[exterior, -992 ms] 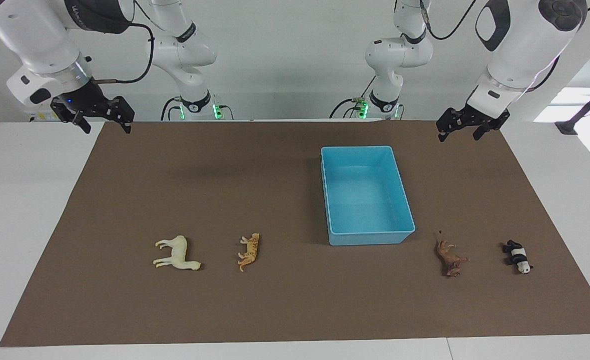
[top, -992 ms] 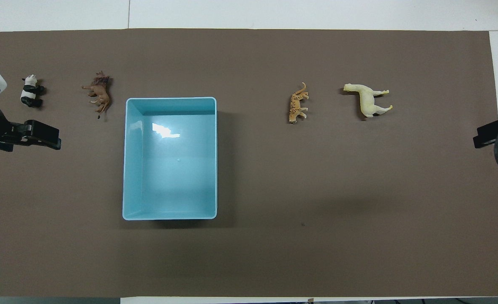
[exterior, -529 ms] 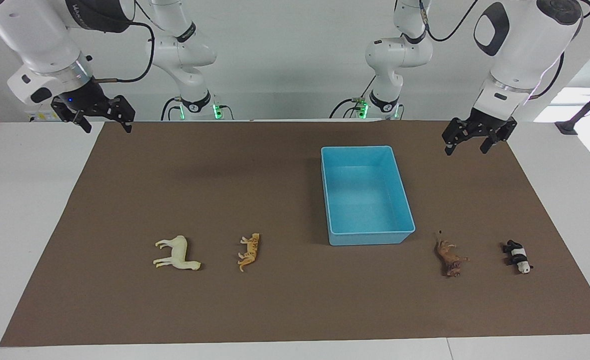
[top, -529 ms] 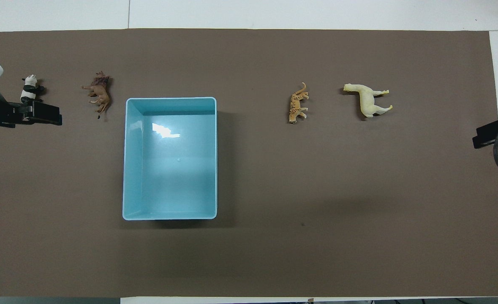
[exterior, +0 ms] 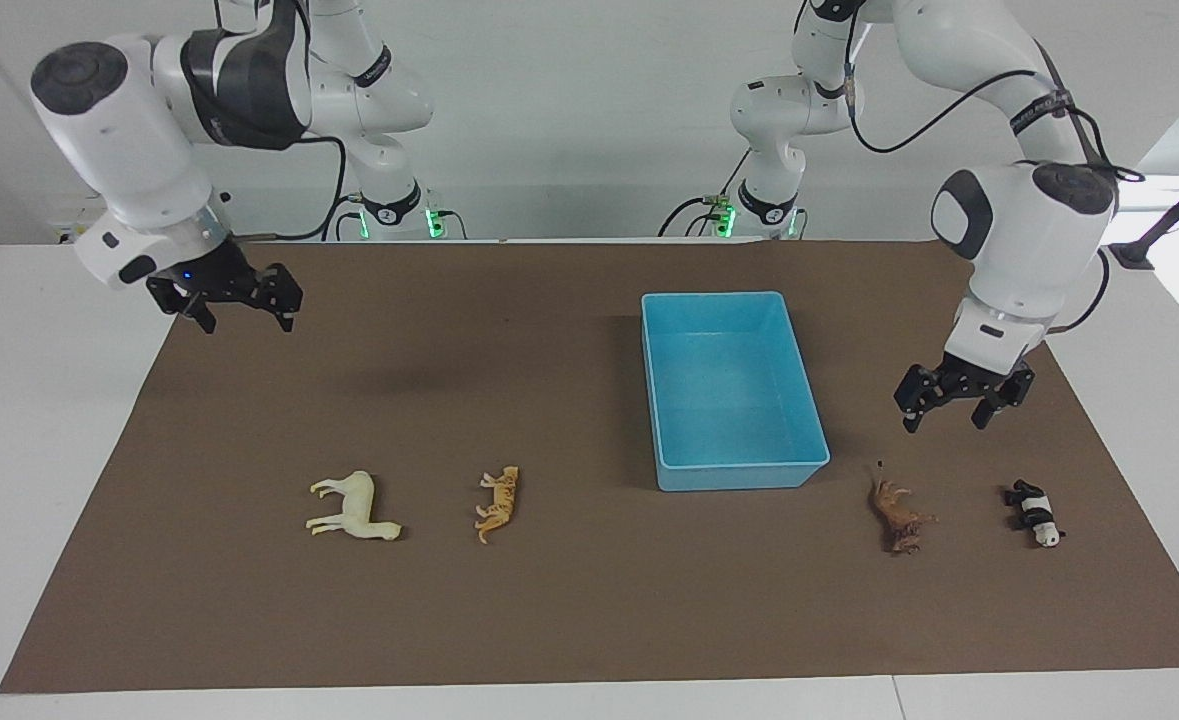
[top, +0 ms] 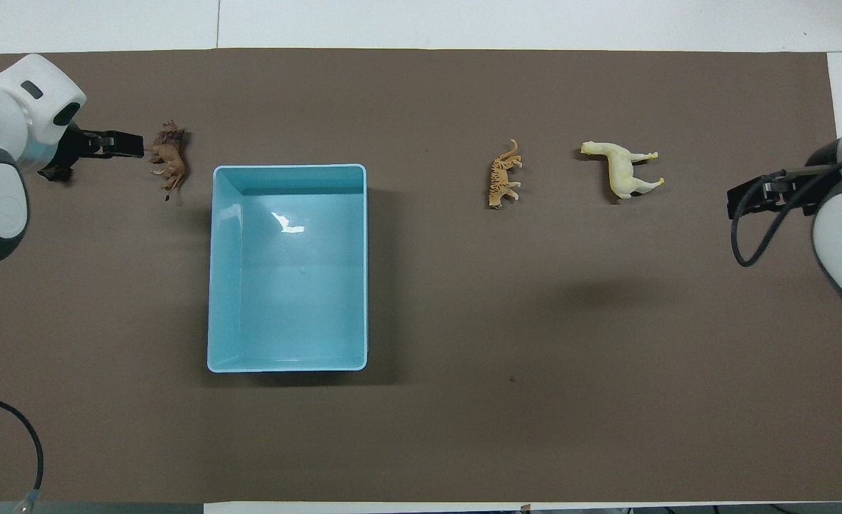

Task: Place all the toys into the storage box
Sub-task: 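Grasp the brown horse with the left gripper while the right gripper grasps the cream horse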

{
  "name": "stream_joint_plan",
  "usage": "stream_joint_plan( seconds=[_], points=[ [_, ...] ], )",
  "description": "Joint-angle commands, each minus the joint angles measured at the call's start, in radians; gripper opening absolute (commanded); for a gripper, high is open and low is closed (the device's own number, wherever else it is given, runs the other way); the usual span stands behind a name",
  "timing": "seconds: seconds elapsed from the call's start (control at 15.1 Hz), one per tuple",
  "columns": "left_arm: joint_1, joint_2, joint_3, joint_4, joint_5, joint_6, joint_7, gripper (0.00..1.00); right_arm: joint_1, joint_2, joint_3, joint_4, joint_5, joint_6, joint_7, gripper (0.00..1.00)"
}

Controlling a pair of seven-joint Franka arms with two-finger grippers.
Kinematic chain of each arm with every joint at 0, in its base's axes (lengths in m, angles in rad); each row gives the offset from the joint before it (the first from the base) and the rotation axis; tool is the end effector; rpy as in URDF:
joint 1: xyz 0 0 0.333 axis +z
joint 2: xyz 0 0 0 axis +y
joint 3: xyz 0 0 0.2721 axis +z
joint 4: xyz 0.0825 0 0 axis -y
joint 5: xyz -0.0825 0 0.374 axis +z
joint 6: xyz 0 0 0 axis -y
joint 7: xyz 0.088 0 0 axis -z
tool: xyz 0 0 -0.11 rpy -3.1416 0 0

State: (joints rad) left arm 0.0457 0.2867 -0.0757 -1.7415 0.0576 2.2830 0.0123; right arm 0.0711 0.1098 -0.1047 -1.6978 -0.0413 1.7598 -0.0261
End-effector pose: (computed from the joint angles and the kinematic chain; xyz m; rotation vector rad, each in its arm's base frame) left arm 0.6408 -0.0144 0.3957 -3.0893 0.1059 -0.3979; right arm 0.5769 -0.0212 0.4733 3.0903 0.0024 -0.0754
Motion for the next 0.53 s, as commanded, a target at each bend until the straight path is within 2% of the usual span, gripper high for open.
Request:
stream_joint_plan(
  seconds=[0.0, 0.26, 0.46],
  points=[
    [0.008, 0.109, -0.006, 0.046, 0.016, 0.091, 0.011, 1.0, -0.005, 0.085, 0.004, 0.0, -0.002, 0.128, 0.025, 1.0],
    [0.013, 0.193, -0.006, 0.033, 0.021, 0.21, 0.006, 1.0, 0.036, 0.203, 0.004, 0.001, -0.002, 0.269, 0.023, 1.0],
    [0.011, 0.206, -0.004, -0.019, 0.021, 0.286, 0.003, 1.0, 0.05, 0.281, 0.004, 0.012, 0.0, 0.363, 0.024, 1.0]
  ],
)
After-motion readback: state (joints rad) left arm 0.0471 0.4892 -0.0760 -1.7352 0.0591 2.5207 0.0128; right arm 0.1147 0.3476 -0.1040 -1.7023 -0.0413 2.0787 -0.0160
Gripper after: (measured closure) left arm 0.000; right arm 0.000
